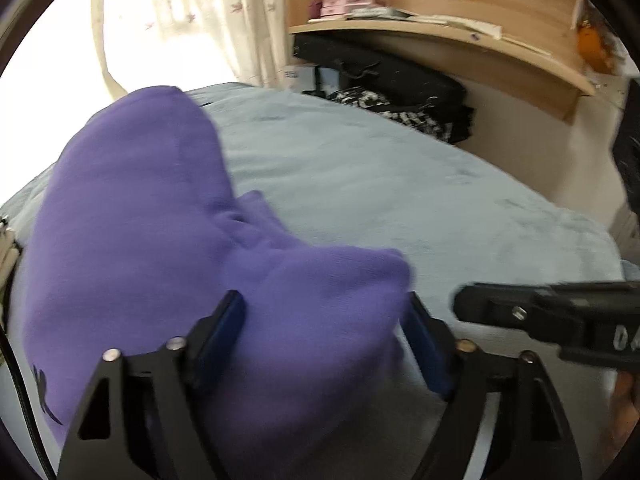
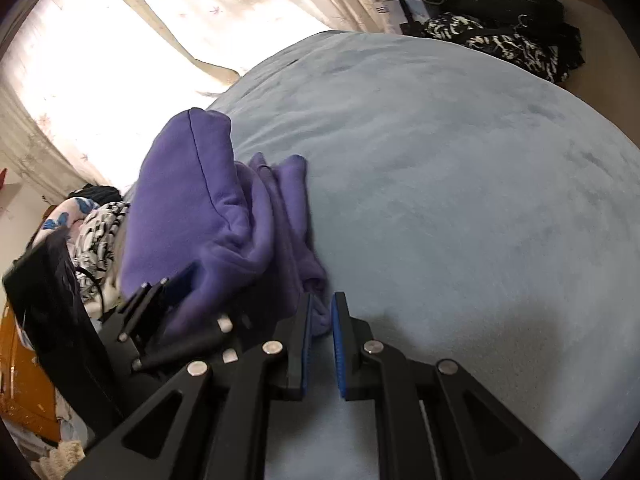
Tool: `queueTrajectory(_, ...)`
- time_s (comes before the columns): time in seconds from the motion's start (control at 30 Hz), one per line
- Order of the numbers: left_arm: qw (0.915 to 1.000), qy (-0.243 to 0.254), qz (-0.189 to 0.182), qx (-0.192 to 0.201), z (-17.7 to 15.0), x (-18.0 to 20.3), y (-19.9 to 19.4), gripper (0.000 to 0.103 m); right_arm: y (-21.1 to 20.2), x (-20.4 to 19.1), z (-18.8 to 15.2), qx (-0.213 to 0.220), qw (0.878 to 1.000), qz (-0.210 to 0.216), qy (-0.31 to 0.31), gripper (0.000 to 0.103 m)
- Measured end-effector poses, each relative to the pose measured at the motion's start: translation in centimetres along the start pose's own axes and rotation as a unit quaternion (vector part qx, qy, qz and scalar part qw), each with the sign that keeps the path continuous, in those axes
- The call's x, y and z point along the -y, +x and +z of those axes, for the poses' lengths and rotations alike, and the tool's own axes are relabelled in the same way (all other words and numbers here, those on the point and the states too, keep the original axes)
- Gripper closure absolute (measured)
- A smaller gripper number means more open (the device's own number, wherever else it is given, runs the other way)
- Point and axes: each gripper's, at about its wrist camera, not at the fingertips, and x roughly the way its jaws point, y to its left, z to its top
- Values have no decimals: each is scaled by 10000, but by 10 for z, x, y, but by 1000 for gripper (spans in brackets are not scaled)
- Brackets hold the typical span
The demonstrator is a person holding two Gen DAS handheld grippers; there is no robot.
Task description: Fold large clothes
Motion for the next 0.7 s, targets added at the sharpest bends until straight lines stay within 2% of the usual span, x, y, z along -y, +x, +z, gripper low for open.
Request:
queueTrajectory(0.1, 9999, -10, -143, 77, 0, -2, -6, 24, -6, -4, 6, 7, 9999, 151, 10, 93)
queueTrajectory(0.27, 9993, -181, -315, 129, -6, -15, -17, 24, -8, -11, 24, -191, 9969, 756, 78, 92)
queueTrajectory(0.33, 9990, -218, -348, 181, -7, -16, -21, 24, -2, -17, 31, -415, 9940, 1013, 42, 75)
queueTrajectory(0.37, 9989, -236, -359, 196, -7, -16, -22, 24, 1, -21, 33, -495, 9930, 1070, 20, 57)
queueTrajectory(0.4, 9988, -259, -363, 199, -8, -17, -24, 24, 6, -25, 35, -581, 9923, 1096, -22, 46)
queueTrajectory(0.5, 9986, -306, -400, 186, -8, -19, -24, 24, 24, -35, 40, -856, 9904, 1079, -151, 45)
queueTrajectory(0.6, 9985, -339, -408, 104, -9, -21, -29, 24, 47, -36, 44, -1210, 9849, 1237, -44, 45)
queueTrajectory(0.7, 9986, -372, -369, 17, -10, -26, -42, 24, 65, -36, 47, -1490, 9814, 1209, 32, 45)
